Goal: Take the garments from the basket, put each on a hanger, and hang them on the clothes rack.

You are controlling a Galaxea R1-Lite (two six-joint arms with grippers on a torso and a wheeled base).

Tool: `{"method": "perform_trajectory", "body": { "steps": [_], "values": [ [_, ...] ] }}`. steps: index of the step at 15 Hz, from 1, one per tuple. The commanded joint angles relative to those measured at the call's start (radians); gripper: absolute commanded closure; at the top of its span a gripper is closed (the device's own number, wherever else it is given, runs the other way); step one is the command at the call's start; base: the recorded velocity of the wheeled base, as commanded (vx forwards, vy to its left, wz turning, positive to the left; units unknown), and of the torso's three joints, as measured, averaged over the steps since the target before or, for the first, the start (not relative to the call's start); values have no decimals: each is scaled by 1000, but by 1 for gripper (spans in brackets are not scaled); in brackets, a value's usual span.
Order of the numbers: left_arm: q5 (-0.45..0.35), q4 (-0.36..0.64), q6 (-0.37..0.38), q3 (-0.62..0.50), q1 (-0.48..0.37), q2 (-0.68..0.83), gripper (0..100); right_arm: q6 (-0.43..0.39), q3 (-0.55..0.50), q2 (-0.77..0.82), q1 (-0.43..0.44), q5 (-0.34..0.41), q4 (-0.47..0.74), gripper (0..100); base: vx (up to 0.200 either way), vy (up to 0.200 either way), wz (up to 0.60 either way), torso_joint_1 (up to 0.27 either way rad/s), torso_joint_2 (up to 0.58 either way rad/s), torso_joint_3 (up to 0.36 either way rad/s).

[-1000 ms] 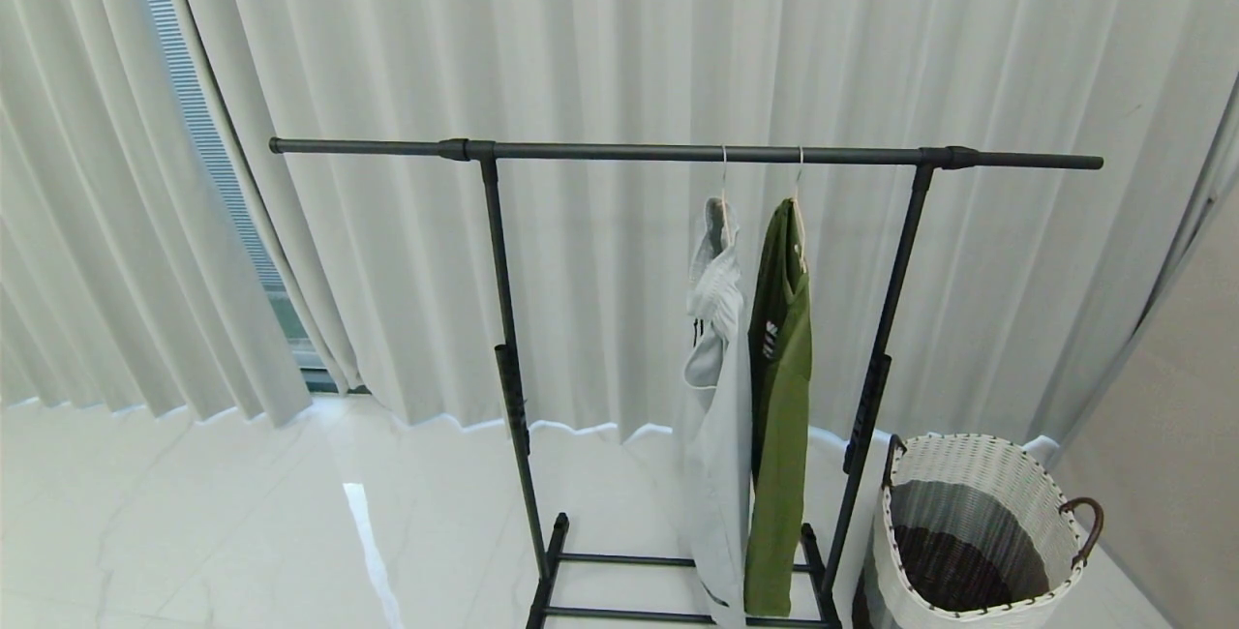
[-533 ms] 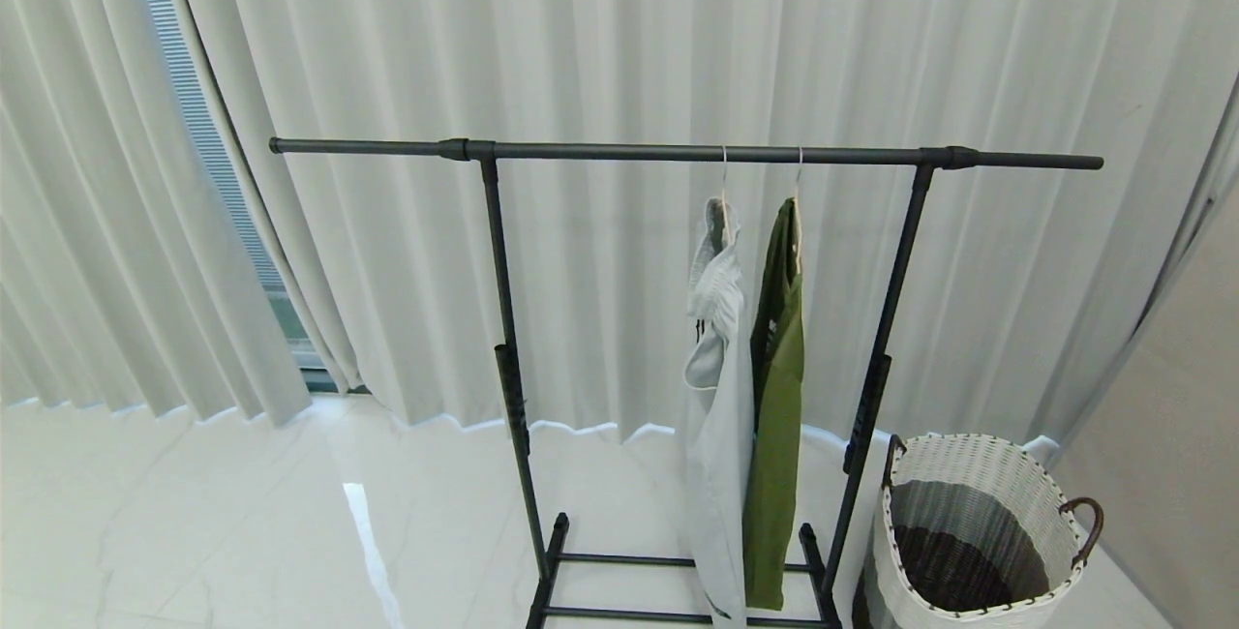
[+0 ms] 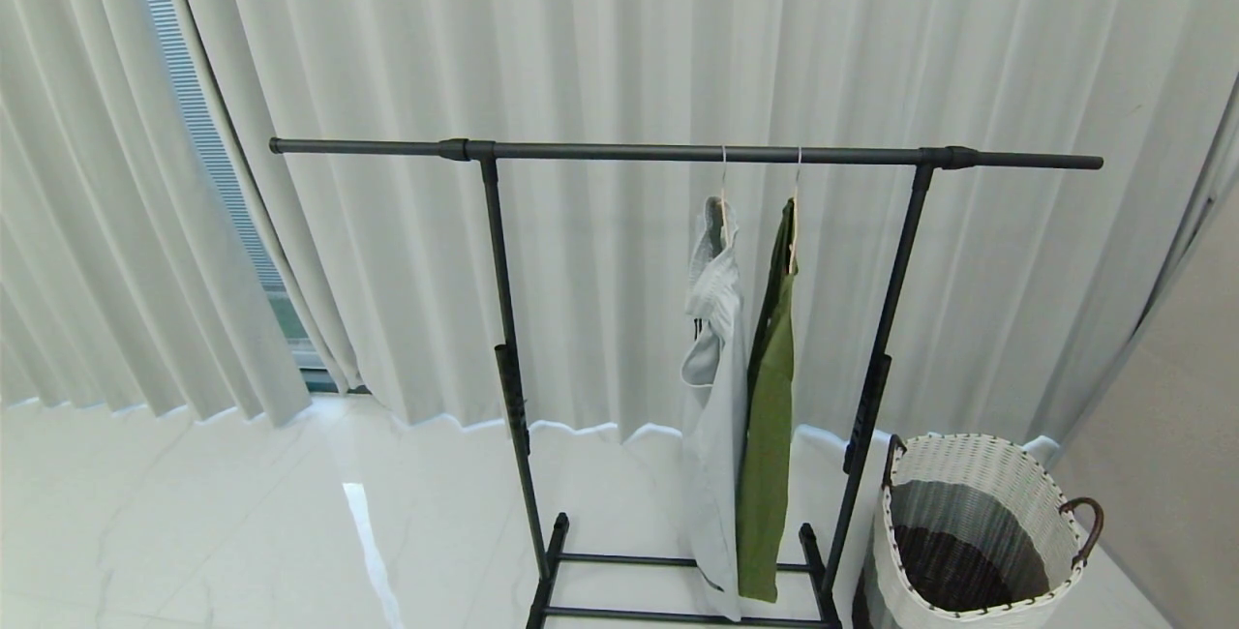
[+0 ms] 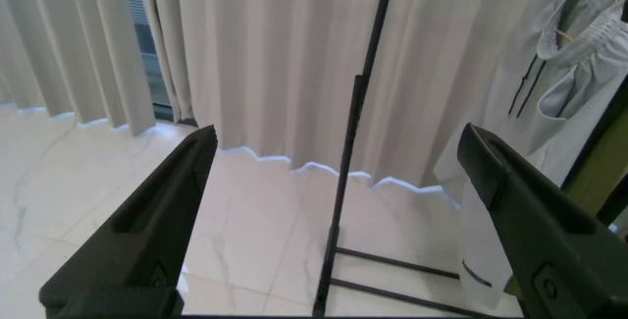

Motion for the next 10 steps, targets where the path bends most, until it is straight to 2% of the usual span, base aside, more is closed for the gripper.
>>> {"method": "perform_trajectory", "body": {
  "steps": [1, 10],
  "values": [
    [1, -1, 0, 0, 0, 0, 0, 6, 0, -10, -3, -2, 0, 0, 0, 0, 0, 0, 0, 0],
    [1, -1, 0, 0, 0, 0, 0, 6, 0, -10, -3, -2, 0, 0, 0, 0, 0, 0, 0, 0]
  ]
}}
